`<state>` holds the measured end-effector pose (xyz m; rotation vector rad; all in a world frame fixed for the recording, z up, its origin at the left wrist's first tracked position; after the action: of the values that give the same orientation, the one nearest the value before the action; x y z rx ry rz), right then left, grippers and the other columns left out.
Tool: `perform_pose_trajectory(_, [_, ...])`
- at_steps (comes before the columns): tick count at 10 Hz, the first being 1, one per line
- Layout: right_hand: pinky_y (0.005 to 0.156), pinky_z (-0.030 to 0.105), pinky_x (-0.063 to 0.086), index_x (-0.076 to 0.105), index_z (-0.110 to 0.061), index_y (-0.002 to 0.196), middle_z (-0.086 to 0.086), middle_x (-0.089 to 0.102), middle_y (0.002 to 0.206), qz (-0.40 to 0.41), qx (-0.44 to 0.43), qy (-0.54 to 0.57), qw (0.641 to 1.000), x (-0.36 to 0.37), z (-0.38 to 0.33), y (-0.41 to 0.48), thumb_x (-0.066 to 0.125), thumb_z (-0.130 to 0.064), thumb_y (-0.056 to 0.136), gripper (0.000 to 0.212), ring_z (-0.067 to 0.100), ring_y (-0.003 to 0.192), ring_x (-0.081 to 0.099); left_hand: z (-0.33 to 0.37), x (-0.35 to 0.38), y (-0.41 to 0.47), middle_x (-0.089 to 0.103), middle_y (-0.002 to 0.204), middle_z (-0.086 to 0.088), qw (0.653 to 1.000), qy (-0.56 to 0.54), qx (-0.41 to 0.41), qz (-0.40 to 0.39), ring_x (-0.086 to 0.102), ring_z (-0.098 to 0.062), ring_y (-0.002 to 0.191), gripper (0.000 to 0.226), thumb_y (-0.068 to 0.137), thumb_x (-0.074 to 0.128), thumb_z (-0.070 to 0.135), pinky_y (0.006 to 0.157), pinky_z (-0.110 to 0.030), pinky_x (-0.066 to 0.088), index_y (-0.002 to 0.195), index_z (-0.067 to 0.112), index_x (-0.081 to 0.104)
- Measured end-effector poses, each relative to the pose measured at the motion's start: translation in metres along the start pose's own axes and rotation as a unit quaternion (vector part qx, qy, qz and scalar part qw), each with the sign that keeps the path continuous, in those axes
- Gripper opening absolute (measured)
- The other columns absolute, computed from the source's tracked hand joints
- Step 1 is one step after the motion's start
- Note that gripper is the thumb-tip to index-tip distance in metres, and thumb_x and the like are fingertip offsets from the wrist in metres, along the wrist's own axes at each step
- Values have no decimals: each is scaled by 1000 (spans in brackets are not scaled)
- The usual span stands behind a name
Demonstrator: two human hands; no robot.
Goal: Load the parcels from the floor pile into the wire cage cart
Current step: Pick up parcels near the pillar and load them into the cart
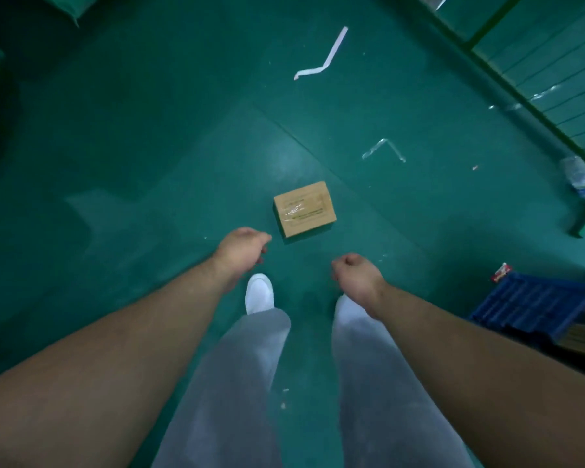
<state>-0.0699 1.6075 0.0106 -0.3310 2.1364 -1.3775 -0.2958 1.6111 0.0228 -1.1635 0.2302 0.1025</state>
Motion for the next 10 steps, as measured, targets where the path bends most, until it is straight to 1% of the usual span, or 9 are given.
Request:
perform_pose_trajectory(1, [81, 29, 40, 56, -20, 104, 5, 59, 103, 2, -36, -66, 997, -3, -12, 96, 46, -21, 103, 10, 21, 92, 52, -4, 37, 79, 66, 110, -8, 1000, -6, -17, -11, 63, -26, 98, 14, 101, 56, 31, 91, -39, 50, 100, 17, 59])
perform_pose_trajectory(2, [82, 27, 35, 53, -20, 110, 6, 52, 106, 7, -38, -136, 990, -2, -9, 193, 41, -18, 105, 13, 21, 96, 46, -19, 74, 159, 61, 115, -5, 997, -23, -66, -17, 60, -23, 101, 27, 102, 55, 34, 88, -38, 50, 121, 16, 54])
perform_pose_trajectory(3, [86, 30, 39, 54, -5, 133, 9, 52, 112, -5, -13, -170, 985, 6, 1, 281, 42, -15, 103, 34, 24, 99, 47, -38, 102, 229, 57, 119, -2, 994, -31, -100, -5, 56, -23, 108, 31, 101, 57, 34, 87, -37, 46, 126, 17, 51])
perform_pose_trajectory(4, [109, 45, 43, 39, -1, 148, 22, 49, 142, -30, 36, -209, 977, 19, 11, 354, 43, -15, 102, 48, 38, 128, 50, -64, 130, 323, 52, 121, 2, 989, -50, -136, 11, 49, -21, 113, 24, 99, 58, 31, 101, -39, 45, 119, 20, 50])
perform_pose_trajectory(6, [114, 39, 35, 46, -9, 149, 13, 45, 154, -102, 29, -268, 958, 33, 19, 417, 46, -22, 106, 45, 31, 140, 43, -79, 158, 399, 59, 128, 4, 982, -121, -145, -2, 53, -21, 117, 40, 86, 64, 28, 109, -42, 39, 124, 22, 55])
perform_pose_trajectory(7, [118, 43, 34, 44, -13, 150, 12, 46, 153, -86, 36, -209, 973, 30, 23, 403, 58, -47, 92, 69, 32, 137, 45, -85, 148, 386, 65, 123, -4, 978, -160, -127, 45, 62, -25, 113, 66, 64, 73, 41, 97, -44, 48, 123, 26, 48])
perform_pose_trajectory(8, [111, 48, 40, 54, -22, 140, 3, 55, 141, -75, 35, -99, 992, 14, 24, 352, 49, -72, 85, 75, 26, 128, 51, -78, 123, 320, 70, 108, -5, 971, -206, -106, 56, 70, -24, 89, 55, 78, 75, 49, 64, -33, 54, 119, 28, 43])
perform_pose_trajectory(9, [101, 49, 51, 67, -24, 92, 5, 68, 104, -125, 91, 80, 985, -6, 18, 263, 54, -73, 85, 51, 25, 99, 63, -75, 98, 228, 69, 100, 0, 961, -250, -106, 49, 67, -21, 84, 40, 93, 66, 46, 77, -41, 56, 122, 30, 44])
perform_pose_trajectory(10, [95, 42, 57, 63, -22, 86, 2, 66, 86, -171, 117, 113, 972, -33, 23, 153, 63, -54, 93, 33, 21, 82, 66, -75, 79, 109, 69, 94, -1, 952, -282, -106, 56, 67, -18, 77, 48, 90, 70, 46, 77, -42, 58, 126, 26, 47])
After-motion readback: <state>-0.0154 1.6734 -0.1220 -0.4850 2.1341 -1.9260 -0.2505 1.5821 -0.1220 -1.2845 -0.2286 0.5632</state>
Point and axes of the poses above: each hand's wrist, its own y-axis towards the middle knuckle, its own x-axis out of the palm, z = x × y, the point moved 1 cm from there along y, towards the middle knuckle
